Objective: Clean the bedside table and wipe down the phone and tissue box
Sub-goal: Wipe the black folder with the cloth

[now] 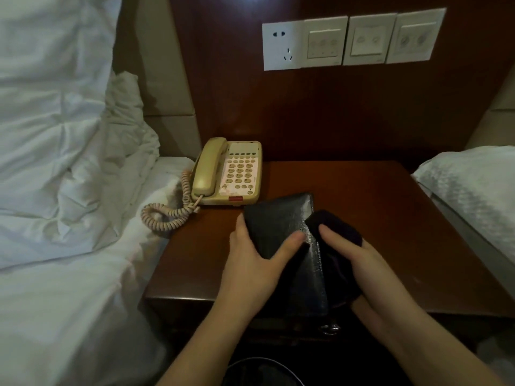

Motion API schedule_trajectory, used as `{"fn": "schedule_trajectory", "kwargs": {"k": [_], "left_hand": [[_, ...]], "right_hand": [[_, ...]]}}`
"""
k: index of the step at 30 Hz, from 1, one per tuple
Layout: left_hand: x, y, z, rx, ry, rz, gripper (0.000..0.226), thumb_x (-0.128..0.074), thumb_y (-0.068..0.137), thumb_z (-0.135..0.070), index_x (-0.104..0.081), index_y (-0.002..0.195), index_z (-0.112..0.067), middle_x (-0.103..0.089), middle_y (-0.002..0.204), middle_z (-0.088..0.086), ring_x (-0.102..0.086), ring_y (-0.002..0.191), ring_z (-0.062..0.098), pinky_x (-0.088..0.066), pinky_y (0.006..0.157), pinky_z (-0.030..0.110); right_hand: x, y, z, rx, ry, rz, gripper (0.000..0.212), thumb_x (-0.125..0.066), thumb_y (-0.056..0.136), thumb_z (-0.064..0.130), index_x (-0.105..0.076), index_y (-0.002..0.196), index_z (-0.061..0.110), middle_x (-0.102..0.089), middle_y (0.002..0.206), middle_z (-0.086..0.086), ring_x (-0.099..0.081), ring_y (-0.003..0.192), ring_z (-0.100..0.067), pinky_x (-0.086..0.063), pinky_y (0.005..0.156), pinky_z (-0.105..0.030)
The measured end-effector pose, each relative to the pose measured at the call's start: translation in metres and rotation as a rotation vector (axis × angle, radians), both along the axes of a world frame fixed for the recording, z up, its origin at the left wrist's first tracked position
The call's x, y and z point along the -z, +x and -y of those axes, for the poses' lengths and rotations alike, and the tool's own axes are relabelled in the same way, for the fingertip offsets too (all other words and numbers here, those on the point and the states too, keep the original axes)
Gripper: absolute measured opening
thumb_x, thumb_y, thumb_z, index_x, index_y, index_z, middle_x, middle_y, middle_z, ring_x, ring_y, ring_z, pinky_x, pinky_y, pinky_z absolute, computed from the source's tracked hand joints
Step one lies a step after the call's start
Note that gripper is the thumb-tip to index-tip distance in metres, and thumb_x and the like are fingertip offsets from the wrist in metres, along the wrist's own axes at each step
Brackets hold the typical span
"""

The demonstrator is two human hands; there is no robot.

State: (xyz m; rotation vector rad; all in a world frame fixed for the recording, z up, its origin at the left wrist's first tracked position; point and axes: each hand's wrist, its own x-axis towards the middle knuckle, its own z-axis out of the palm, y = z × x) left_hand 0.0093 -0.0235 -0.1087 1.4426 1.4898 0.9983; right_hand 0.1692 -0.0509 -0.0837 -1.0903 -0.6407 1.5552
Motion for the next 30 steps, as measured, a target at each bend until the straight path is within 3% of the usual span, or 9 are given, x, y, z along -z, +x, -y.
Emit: {"fn": "schedule_trajectory", "kwargs": {"k": [3, 5, 9, 11, 13, 16, 20, 26, 30], "left_hand": [[-0.014, 0.013, 0.007, -0.014, -0.114, 0.149, 0.134, -0.066, 0.046, -0.087, -0.014, 0.159, -0.037, -0.03, 0.15, -0.011, -0.04, 0.133, 0.01, -0.042, 0.093, 0.021], [-0.021, 0.016, 0.009, -0.027, -0.246, 0.35, 0.141, -0.071, 0.04, -0.093, -0.015, 0.159, -0.043, -0.032, 0.159, -0.006, -0.041, 0.14, 0.02, -0.044, 0.105, 0.033], [-0.026, 0.006, 0.002, 0.036, -0.346, 0.797, 0.061, -0.079, 0.07, -0.067, -0.076, 0.117, -0.028, -0.075, 0.119, 0.003, -0.069, 0.113, 0.024, -0.052, 0.099, 0.043], [-0.028, 0.002, 0.002, 0.044, -0.353, 0.95, 0.042, -0.074, 0.076, -0.051, -0.083, 0.101, -0.018, -0.078, 0.104, 0.008, -0.076, 0.092, 0.022, -0.054, 0.084, 0.039], [-0.029, -0.001, 0.001, 0.079, -0.374, 1.045, 0.046, -0.063, 0.082, -0.051, -0.081, 0.107, -0.017, -0.077, 0.11, 0.009, -0.077, 0.088, 0.021, -0.053, 0.079, 0.037], [-0.025, -0.005, 0.001, 0.084, -0.365, 1.045, 0.054, -0.048, 0.094, -0.055, -0.071, 0.129, -0.022, -0.072, 0.125, 0.007, -0.075, 0.1, 0.019, -0.053, 0.081, 0.036], [-0.016, -0.012, -0.003, 0.064, -0.353, 0.956, 0.046, -0.046, 0.098, -0.052, -0.069, 0.131, -0.03, -0.071, 0.129, 0.007, -0.069, 0.114, 0.025, -0.051, 0.091, 0.041], [-0.015, -0.006, -0.01, 0.057, -0.302, 0.773, 0.037, -0.048, 0.096, -0.06, -0.076, 0.113, -0.042, -0.078, 0.11, -0.002, -0.076, 0.098, 0.017, -0.055, 0.089, 0.042], [-0.007, -0.001, -0.011, -0.015, -0.215, 0.692, 0.046, -0.045, 0.094, -0.065, -0.074, 0.114, -0.036, -0.079, 0.099, -0.005, -0.076, 0.087, 0.009, -0.058, 0.072, 0.027]], "right_hand": [[-0.004, -0.006, 0.002, -0.079, 0.019, -0.029, 0.038, -0.068, 0.087, 0.025, -0.067, 0.125, 0.023, -0.074, 0.115, -0.005, -0.071, 0.106, -0.027, -0.052, 0.096, -0.047], [-0.009, -0.012, 0.004, -0.142, 0.026, -0.04, 0.039, -0.068, 0.085, 0.027, -0.067, 0.124, 0.022, -0.073, 0.115, -0.005, -0.07, 0.106, -0.027, -0.05, 0.097, -0.047], [-0.017, -0.016, 0.008, -0.179, 0.091, 0.029, 0.035, -0.07, 0.08, 0.028, -0.071, 0.114, 0.022, -0.076, 0.106, -0.001, -0.074, 0.096, -0.021, -0.054, 0.084, -0.038], [-0.02, -0.013, 0.009, -0.106, 0.172, 0.137, 0.029, -0.071, 0.08, 0.028, -0.071, 0.108, 0.022, -0.077, 0.099, 0.001, -0.074, 0.091, -0.018, -0.056, 0.077, -0.034], [-0.02, -0.008, 0.007, 0.032, 0.291, 0.341, 0.024, -0.071, 0.081, 0.027, -0.07, 0.105, 0.024, -0.075, 0.095, 0.007, -0.073, 0.087, -0.01, -0.056, 0.068, -0.024], [-0.008, -0.004, -0.001, 0.161, 0.322, 0.588, 0.02, -0.071, 0.085, 0.03, -0.062, 0.103, 0.034, -0.07, 0.094, 0.012, -0.067, 0.081, 0.003, -0.053, 0.063, -0.018], [0.016, 0.002, -0.011, 0.112, 0.258, 0.718, 0.021, -0.066, 0.087, 0.043, -0.058, 0.106, 0.038, -0.066, 0.103, 0.013, -0.065, 0.09, -0.003, -0.056, 0.078, -0.032], [0.017, -0.011, -0.019, 0.269, 0.542, 1.006, 0.041, -0.054, 0.087, 0.055, -0.055, 0.122, 0.033, -0.052, 0.121, 0.02, -0.051, 0.114, 0.0, -0.044, 0.094, -0.025], [0.026, -0.039, -0.025, 0.07, 0.745, 1.116, 0.037, -0.047, 0.095, 0.053, -0.051, 0.128, 0.037, -0.044, 0.129, 0.024, -0.039, 0.128, 0.001, -0.037, 0.107, -0.025]]}}
